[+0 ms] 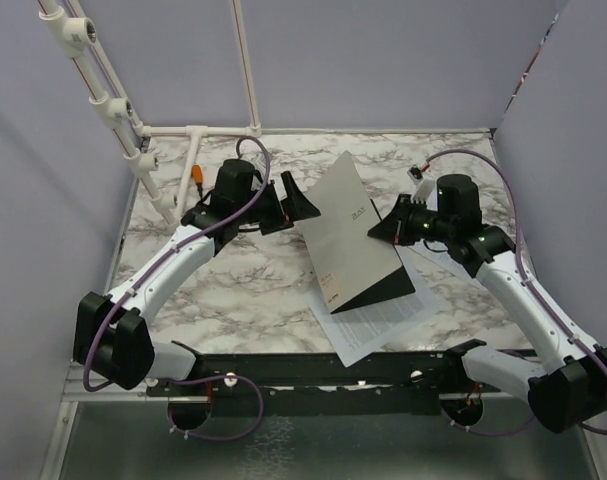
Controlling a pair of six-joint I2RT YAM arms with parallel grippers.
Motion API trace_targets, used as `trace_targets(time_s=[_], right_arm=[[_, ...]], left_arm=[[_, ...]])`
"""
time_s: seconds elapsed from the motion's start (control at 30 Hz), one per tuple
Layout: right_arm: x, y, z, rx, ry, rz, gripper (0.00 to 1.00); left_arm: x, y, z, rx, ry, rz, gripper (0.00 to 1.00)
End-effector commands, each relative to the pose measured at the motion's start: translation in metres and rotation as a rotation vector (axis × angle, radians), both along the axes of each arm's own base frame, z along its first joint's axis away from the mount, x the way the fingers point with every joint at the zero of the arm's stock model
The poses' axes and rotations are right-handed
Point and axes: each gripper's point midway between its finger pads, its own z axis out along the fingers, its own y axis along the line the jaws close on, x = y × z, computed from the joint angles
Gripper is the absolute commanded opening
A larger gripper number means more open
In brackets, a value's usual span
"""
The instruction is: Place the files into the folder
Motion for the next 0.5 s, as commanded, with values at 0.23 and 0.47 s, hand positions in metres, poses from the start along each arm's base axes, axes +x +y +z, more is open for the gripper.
trace_targets(time_s=[0.23,0.47], right_arm=[[0.001,0.004,0.011,-0.206,-0.014,0.016,0.01],[-0.001,0.021,0.01,-0.341,-0.026,-0.007,0.0]], left_arm=[[0.003,-0.008,0.037,-0.019,0.087,-0.088,0.99],[0.003,-0.015,0.047,-0.067,0.127,-0.104,0.99]])
